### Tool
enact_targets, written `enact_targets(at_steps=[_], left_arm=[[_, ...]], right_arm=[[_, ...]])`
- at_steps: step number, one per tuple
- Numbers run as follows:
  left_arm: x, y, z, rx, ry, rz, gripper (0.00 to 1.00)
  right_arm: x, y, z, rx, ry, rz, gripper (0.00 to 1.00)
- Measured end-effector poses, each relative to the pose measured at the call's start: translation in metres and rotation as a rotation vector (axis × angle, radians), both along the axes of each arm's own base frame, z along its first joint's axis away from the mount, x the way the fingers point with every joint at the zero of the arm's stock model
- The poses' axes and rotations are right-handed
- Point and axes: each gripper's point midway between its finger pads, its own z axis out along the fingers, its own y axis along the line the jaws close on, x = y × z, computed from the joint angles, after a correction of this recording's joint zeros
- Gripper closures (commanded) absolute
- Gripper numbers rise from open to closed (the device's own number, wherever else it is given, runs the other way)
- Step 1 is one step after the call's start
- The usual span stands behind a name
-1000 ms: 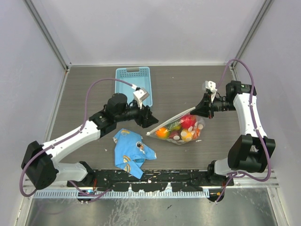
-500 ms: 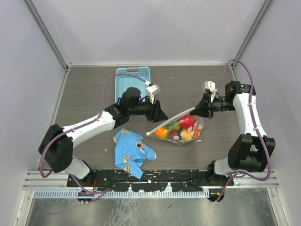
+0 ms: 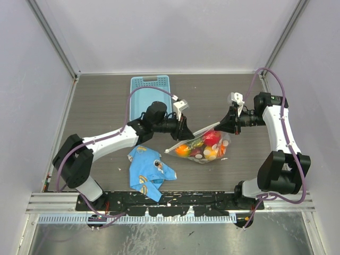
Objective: Open the zip-top bag and remove the fake food
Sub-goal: Open the zipper of the food storage bag at the center of the board.
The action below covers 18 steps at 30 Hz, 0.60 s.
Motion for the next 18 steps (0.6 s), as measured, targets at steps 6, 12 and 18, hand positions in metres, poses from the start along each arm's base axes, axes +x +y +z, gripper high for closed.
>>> enact_targets(at_steps=[6, 12, 18], left_arm=[[-0.003, -0.004, -0.004, 0.003, 0.011, -0.022, 1.0], [-0.009, -0.019, -0.001, -0.004, 0.008, -0.054, 1.0], [-0.028, -0.077, 0.012, -0.069, -0.004, -0.141, 1.0]], right_arm=[[0.0, 0.0, -0.001, 0.0, -0.002, 0.002, 0.99], [0.004, -0.004, -0.001, -0.033, 0.001, -0.001, 0.99], [0.031, -0.028, 0.014, -0.167, -0.057, -0.049, 0.99]])
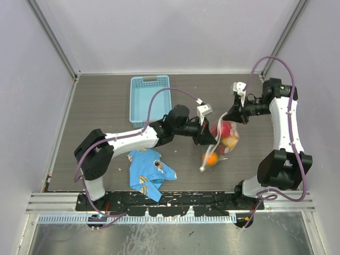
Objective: Open the zip-top bag and remove the fake food
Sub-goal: Open the zipper of the food storage bag at the center of the board.
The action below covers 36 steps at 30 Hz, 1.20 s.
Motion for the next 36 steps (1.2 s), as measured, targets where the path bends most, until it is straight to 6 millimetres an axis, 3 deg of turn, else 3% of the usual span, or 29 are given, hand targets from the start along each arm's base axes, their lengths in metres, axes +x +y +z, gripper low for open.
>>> enact_targets(at_steps=[6, 10, 12, 16, 18, 21, 25, 29, 33, 36], left_arm=[[-0.001, -0.024, 0.016, -0.082, 0.015, 0.005, 1.0], [0.007, -0.022, 0.01, -0.084, 0.018, 0.05, 1.0], [0.006, -0.015, -0.008, -0.058, 0.036, 0.08, 1.0], [0.002, 0.009, -0.062, 0.032, 0.086, 0.155, 1.0], [-0.004, 0.027, -0.09, 0.086, 0.12, 0.197, 1.0], [-0.011, 0.05, -0.112, 0.136, 0.142, 0.248, 1.0], [-0.011, 0.066, -0.107, 0.13, 0.135, 0.31, 1.0], [-0.005, 0.065, -0.085, 0.069, 0.11, 0.338, 1.0], [-0.004, 0.062, -0.077, 0.035, 0.119, 0.343, 1.0], [-0.004, 0.061, -0.073, 0.017, 0.133, 0.347, 1.0]], right_arm=[[0.015, -0.021, 0.014, -0.102, -0.053, -0.061, 0.99], [0.021, -0.006, 0.009, -0.129, -0.066, -0.012, 0.98], [0.023, 0.017, -0.004, -0.135, -0.055, 0.044, 0.96], [0.011, 0.055, -0.044, -0.143, 0.042, 0.118, 0.72], [0.011, 0.066, -0.053, -0.142, 0.073, 0.129, 0.59], [0.021, 0.073, -0.056, -0.133, 0.085, 0.106, 0.41], [0.026, 0.076, -0.048, -0.109, 0.1, 0.065, 0.26], [0.019, 0.078, -0.031, -0.082, 0.095, 0.044, 0.24], [-0.009, 0.081, -0.005, -0.028, 0.067, 0.06, 0.24], [-0.038, 0.081, -0.006, 0.0, 0.118, 0.059, 0.24]])
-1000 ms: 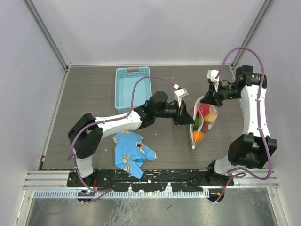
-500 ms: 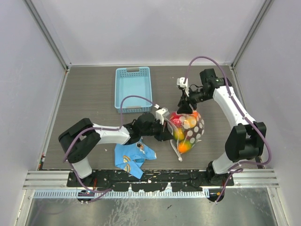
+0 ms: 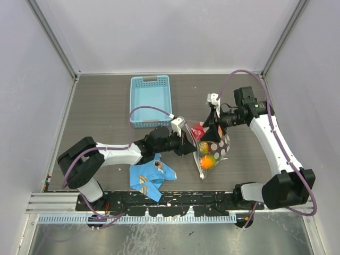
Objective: Open the zip-top bag and remove the fake food
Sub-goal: Open the zipper of the food storage bag at the center of the board.
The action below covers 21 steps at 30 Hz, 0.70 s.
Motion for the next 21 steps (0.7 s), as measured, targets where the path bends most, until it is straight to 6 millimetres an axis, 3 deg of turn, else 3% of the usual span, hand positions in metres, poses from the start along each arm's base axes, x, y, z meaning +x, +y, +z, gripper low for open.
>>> enact_targets(at_steps=[4, 8, 16, 21], left_arm=[[0.0, -0.002, 0.005, -0.024, 0.007, -0.001, 1.0], [-0.002, -0.004, 0.007, -0.037, 0.014, -0.011, 1.0], [-0.004, -0.006, 0.002, -0.043, 0.04, -0.02, 1.0], [-0.005, -0.007, 0.004, -0.051, 0.041, -0.026, 1.0]], right_arm=[[-0.02, -0.003, -0.032, -0.021, 0.153, -0.094, 0.24], [-0.024, -0.008, -0.062, -0.055, 0.271, -0.228, 0.26], [-0.002, -0.007, -0.064, -0.048, 0.29, -0.376, 0.31], [0.001, -0.002, -0.064, -0.055, 0.284, -0.393, 0.37]])
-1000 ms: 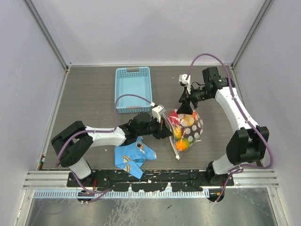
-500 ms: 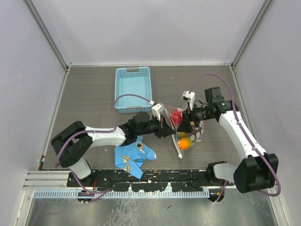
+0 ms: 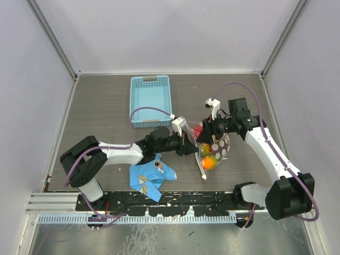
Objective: Open the zip-top bag and remove the fake food
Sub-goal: Open the zipper of the food storage bag at the center of the board.
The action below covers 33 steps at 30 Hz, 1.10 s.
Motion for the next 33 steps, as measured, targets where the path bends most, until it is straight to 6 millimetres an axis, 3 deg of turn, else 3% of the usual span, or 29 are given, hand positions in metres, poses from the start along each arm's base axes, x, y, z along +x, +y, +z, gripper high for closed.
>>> enact_targets(at_steps=[10, 25, 33], left_arm=[[-0.001, -0.001, 0.003, -0.014, -0.002, -0.008, 1.0], [-0.002, -0.002, 0.004, -0.018, 0.012, -0.01, 1.0], [-0.003, 0.001, 0.0, -0.014, 0.014, -0.003, 1.0]], right_arm=[[-0.005, 0.01, -0.004, -0.018, 0.003, 0.03, 0.41], [-0.001, 0.007, -0.015, -0.083, 0.0, 0.019, 0.83], [-0.003, 0.007, -0.018, -0.095, 0.003, 0.041, 0.99]])
